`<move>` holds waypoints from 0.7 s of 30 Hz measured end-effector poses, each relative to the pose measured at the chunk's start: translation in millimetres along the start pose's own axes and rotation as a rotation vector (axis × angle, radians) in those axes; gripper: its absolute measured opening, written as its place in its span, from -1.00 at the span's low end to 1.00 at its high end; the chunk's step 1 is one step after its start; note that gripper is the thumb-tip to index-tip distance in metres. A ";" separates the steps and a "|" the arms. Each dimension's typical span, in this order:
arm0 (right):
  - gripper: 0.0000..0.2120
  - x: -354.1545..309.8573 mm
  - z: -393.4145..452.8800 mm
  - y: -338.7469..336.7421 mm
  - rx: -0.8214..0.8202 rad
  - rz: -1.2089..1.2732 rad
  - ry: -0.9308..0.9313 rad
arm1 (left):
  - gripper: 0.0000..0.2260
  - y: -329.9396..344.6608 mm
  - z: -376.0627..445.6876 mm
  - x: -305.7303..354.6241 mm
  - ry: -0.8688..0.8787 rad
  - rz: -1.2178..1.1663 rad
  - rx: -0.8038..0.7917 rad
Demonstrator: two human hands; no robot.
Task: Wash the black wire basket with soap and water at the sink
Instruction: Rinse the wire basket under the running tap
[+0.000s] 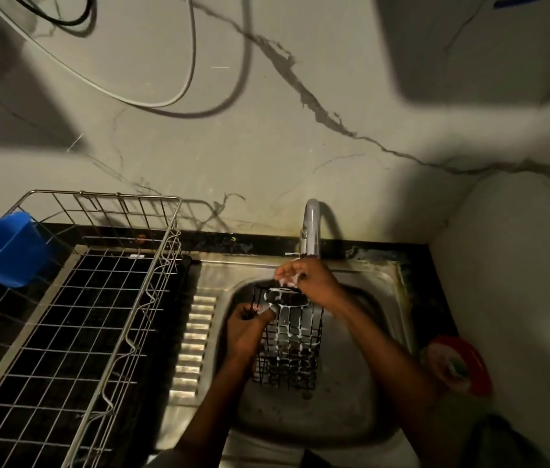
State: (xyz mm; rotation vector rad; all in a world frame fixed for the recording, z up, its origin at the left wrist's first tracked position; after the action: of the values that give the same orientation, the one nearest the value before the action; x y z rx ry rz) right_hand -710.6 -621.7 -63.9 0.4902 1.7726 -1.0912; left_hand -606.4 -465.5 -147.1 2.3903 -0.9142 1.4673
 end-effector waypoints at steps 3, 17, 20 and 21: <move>-0.85 -0.8 11.1 0.3 0.097 -0.298 -0.077 | -0.81 -1.4 -2.5 -5.1 -0.041 -0.026 0.018; -0.82 13.9 21.4 15.3 -0.040 0.052 0.472 | -0.78 -3.2 -4.6 3.5 0.038 0.094 0.034; -0.80 25.8 16.2 13.7 0.032 0.616 0.715 | -0.79 0.1 -3.8 3.5 0.033 0.096 0.009; -0.76 27.1 14.2 9.1 0.097 0.764 0.757 | -0.79 1.0 -3.3 4.0 0.039 0.102 0.001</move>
State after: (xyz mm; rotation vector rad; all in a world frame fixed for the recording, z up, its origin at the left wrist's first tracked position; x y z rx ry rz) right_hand -709.0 -632.7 -93.7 1.6430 1.8623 -0.4510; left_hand -608.1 -466.4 -142.3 2.3395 -1.0400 1.5441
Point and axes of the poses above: each hand's wrist, its own z-axis towards the middle knuckle, its own y-axis out of the palm, x = y × z, the point moved 7 cm from there along z, towards the middle knuckle, and after that the axes turned 10 degrees about x, right-handed, at the moved point
